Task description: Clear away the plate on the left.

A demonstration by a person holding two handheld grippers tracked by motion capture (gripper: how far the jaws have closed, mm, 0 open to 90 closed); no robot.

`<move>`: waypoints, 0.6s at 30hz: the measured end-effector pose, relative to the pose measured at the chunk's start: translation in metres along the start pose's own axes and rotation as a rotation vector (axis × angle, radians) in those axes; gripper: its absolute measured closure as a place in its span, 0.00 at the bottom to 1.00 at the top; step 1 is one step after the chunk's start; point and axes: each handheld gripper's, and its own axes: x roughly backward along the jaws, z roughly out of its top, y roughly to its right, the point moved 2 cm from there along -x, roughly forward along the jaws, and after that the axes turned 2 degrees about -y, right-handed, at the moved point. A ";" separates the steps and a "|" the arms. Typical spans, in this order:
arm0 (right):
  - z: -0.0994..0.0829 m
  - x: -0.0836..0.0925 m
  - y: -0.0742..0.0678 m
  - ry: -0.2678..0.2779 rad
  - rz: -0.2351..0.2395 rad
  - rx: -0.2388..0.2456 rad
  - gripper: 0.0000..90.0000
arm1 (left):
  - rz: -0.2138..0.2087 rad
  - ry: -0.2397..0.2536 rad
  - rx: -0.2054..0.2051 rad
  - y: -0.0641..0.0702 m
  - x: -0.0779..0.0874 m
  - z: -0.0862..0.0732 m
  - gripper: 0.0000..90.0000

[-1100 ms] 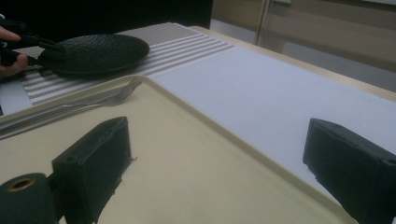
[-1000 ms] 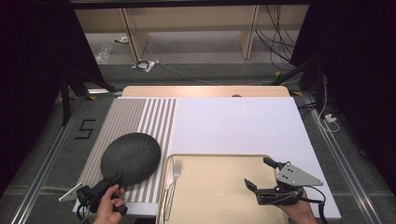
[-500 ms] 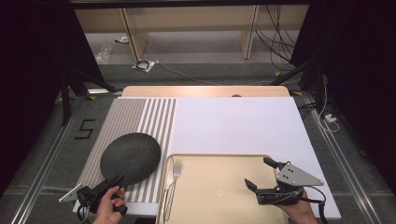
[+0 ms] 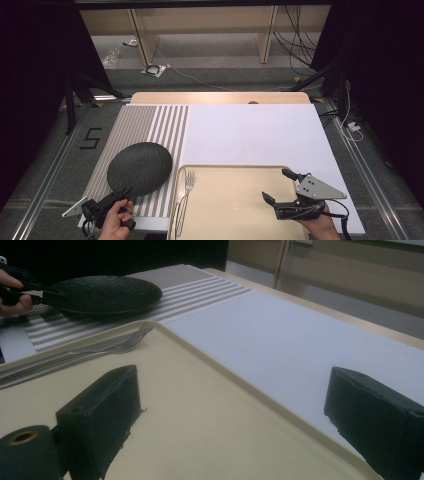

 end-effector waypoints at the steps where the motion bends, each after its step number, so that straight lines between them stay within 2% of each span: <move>1: 0.000 0.000 0.000 0.000 0.000 0.000 0.10 | -0.001 -0.001 0.004 0.000 0.000 0.000 0.94; 6: 0.000 0.000 0.000 -0.001 0.001 -0.001 0.10 | 0.001 -0.005 0.002 0.001 0.001 0.000 0.94; 9: 0.000 0.000 0.000 0.000 0.001 -0.004 0.10 | -0.008 -0.018 0.022 0.001 0.001 0.000 0.94; 12: 0.000 0.000 0.000 0.000 0.003 -0.004 0.10 | -0.015 -0.025 0.002 0.004 0.001 -0.001 0.93; 15: 0.000 0.000 0.000 0.001 0.004 -0.003 0.10 | -0.034 -0.041 0.007 0.006 0.002 -0.003 0.93; 18: 0.000 0.000 0.000 0.003 0.003 -0.004 0.10 | -0.040 -0.051 -0.006 0.008 0.003 -0.005 0.93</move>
